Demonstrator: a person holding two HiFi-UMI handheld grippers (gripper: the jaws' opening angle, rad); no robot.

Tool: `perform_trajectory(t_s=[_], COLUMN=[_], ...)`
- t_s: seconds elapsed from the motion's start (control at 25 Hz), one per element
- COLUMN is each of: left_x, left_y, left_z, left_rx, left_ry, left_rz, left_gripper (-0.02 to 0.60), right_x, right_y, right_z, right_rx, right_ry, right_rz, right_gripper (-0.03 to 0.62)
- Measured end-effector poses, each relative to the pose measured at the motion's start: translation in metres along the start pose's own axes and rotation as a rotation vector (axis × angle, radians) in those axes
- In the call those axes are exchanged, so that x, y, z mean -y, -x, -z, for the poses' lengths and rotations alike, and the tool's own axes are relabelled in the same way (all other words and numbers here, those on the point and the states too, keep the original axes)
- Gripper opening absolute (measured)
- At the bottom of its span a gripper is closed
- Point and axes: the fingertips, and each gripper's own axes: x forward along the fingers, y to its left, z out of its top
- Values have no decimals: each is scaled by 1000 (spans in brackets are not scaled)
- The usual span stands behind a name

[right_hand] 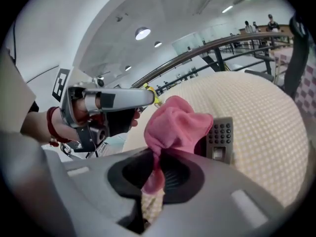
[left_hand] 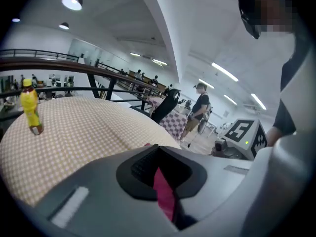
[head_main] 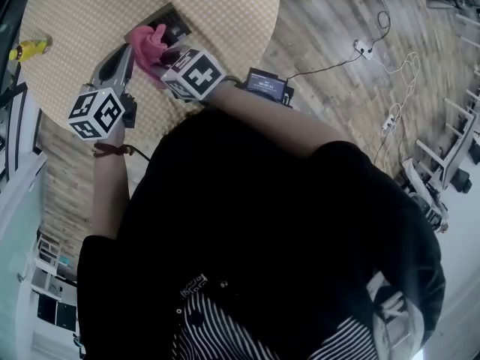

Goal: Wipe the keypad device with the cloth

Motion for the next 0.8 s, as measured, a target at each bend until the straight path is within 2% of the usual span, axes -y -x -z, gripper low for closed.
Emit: perform_trajectory(t_s=[0.12, 0.28, 0.52, 0.68, 0.72, 0.8], left_x=[19, 41, 53, 64, 63, 49], left_y=[35, 74, 108, 133, 129, 92], left_z=[2, 9, 18, 55, 69, 97], left_rx=[75, 150, 286, 310, 308, 293], left_ry=[43, 33, 65, 99, 110, 132], left_rz=[-11, -14, 35, 58, 64, 72], left_gripper=[6, 6, 6, 6, 6, 6], right_x=[-27, -56, -78, -104, -100, -62], right_y=[27, 47, 53, 61, 57, 36], right_z=[-1, -2, -9, 29, 43, 61], right_rx=[33, 81, 83, 54, 42, 8], right_ry=[60, 75, 159, 174, 170, 174], right_rz=[2, 13, 83, 125, 128, 126], right_gripper=[46, 46, 45, 46, 44, 44])
